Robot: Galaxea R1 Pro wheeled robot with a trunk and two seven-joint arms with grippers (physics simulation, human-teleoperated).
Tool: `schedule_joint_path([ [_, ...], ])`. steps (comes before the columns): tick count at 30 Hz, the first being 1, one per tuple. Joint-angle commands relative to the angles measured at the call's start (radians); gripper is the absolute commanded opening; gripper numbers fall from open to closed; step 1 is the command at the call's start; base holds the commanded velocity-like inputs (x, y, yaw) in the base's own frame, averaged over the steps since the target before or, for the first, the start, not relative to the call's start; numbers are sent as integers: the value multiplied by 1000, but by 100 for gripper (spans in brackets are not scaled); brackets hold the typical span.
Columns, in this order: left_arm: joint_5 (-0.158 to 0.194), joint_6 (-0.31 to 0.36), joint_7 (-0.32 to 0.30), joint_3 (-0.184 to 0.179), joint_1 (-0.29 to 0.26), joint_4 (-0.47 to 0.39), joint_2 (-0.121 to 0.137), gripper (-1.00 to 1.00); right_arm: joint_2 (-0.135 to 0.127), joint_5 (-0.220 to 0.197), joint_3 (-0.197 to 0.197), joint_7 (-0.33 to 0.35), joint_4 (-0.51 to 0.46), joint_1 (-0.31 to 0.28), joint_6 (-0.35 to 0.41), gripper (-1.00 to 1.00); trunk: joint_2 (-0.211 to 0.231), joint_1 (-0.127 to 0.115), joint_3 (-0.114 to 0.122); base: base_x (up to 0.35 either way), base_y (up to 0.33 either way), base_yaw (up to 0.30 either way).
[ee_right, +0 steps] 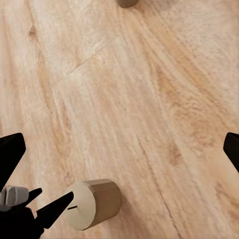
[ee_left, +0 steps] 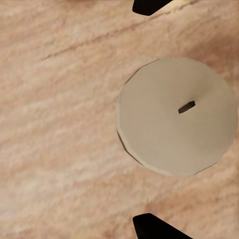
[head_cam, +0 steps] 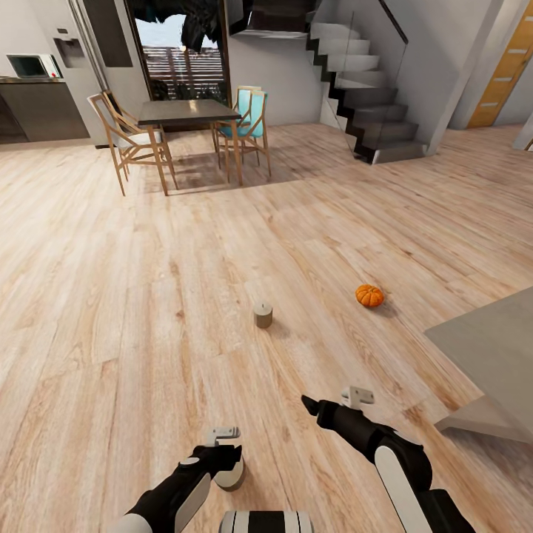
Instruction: Place each of the two pumpkins and all three candles from the living room inside a cabinet in the living room (use any cabinet), then make sure every cabinet is closed, and position the cauldron so it is next to a table in the living room.
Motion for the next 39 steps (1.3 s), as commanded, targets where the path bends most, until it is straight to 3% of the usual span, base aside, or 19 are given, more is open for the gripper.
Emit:
schedule_joint_path([
  [1, 10, 4, 9, -8, 0, -2, 1, 100, -1, -8, 1, -2, -1, -1, 3, 100, 0, 0, -1, 0, 0, 0],
  [8, 6, 30, 10, -6, -3, -3, 9, 100, 3, -9, 33, -30, -6, -13, -11, 100, -2, 3, -24, 0, 0, 0],
  [15, 4, 33, 15, -8, -3, -3, 10, 100, 3, -9, 33, -77, -13, -13, -28, 100, -3, 6, -51, 0, 0, 0],
  [16, 3, 33, 16, -10, -3, -4, 10, 100, 2, -8, 30, -17, -14, -6, -36, 100, -4, 6, -55, 0, 0, 0],
  [22, 1, 33, 18, -13, -5, -4, 9, 100, 1, -9, -17, 124, -15, 30, -48, 100, -5, 9, -78, 0, 0, 0],
  [30, 0, 26, 19, -15, -25, -7, 7, 100, 1, -9, -140, 379, -15, 54, -45, 100, -7, 12, -105, 0, 0, 0],
  [39, -1, 21, 21, -14, -68, -28, 8, 100, 2, -6, -167, 431, -15, 56, -39, 100, -7, 12, -105, 0, 0, 0],
])
